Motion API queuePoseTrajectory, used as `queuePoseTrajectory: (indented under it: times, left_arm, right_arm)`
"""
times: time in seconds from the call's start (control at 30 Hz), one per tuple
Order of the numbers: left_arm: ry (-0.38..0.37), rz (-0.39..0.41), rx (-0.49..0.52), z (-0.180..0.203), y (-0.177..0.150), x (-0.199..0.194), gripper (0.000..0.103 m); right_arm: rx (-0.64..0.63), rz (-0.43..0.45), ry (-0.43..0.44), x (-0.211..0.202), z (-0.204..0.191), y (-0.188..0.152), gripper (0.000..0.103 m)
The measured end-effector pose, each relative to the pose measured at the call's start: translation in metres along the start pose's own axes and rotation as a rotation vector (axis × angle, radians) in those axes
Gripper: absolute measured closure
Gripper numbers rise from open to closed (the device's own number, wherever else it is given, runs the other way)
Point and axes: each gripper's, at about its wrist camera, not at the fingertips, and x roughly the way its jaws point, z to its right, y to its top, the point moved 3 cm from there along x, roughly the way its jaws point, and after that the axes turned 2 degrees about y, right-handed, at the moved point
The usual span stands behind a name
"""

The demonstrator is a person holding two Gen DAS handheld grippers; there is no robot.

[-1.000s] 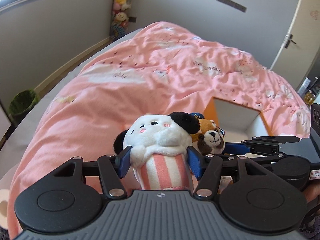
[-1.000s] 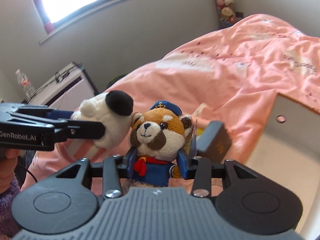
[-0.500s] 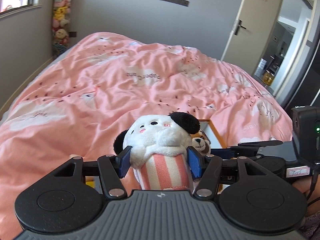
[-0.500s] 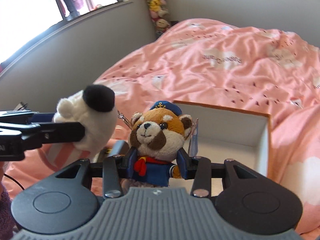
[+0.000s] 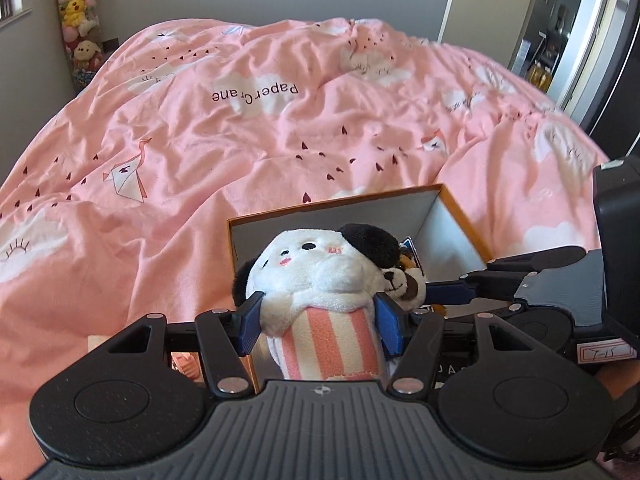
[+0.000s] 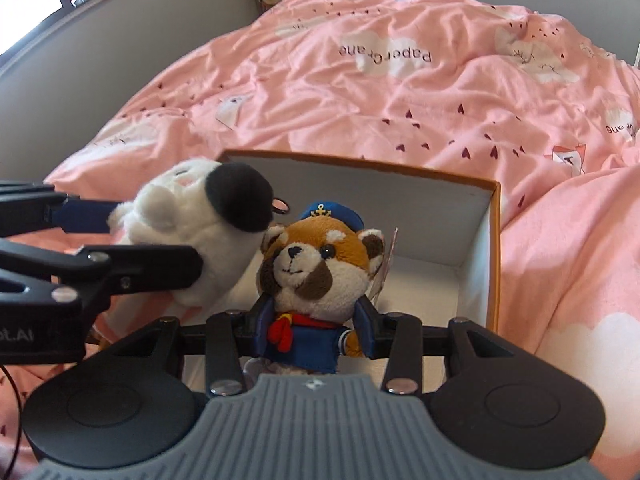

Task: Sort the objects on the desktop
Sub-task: 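Carry both plushes into the box and open both tools to release them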

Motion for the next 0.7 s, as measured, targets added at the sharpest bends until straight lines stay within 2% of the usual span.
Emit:
queuePoseTrajectory:
  times: [0.27, 0.53, 0.7]
  left_arm:
    - [0.070, -0.054, 0.115, 0.010, 0.003, 0.033, 0.035]
    - [0.094, -0.078, 0.174, 0.012, 0.003, 0.050, 0.034]
    - [0.120, -0.100, 0.221, 0.017, 0.003, 0.061, 0.031]
  right_arm:
    - [-0.034, -0.067, -0.072, 0.025, 0.005, -0.002, 0.058]
    - [-0.036, -0.076, -0.045, 0.017, 0.009, -0.003, 0.058]
    - [-0.079, -0.092, -0.047, 0.026, 0.006, -0.004, 0.058]
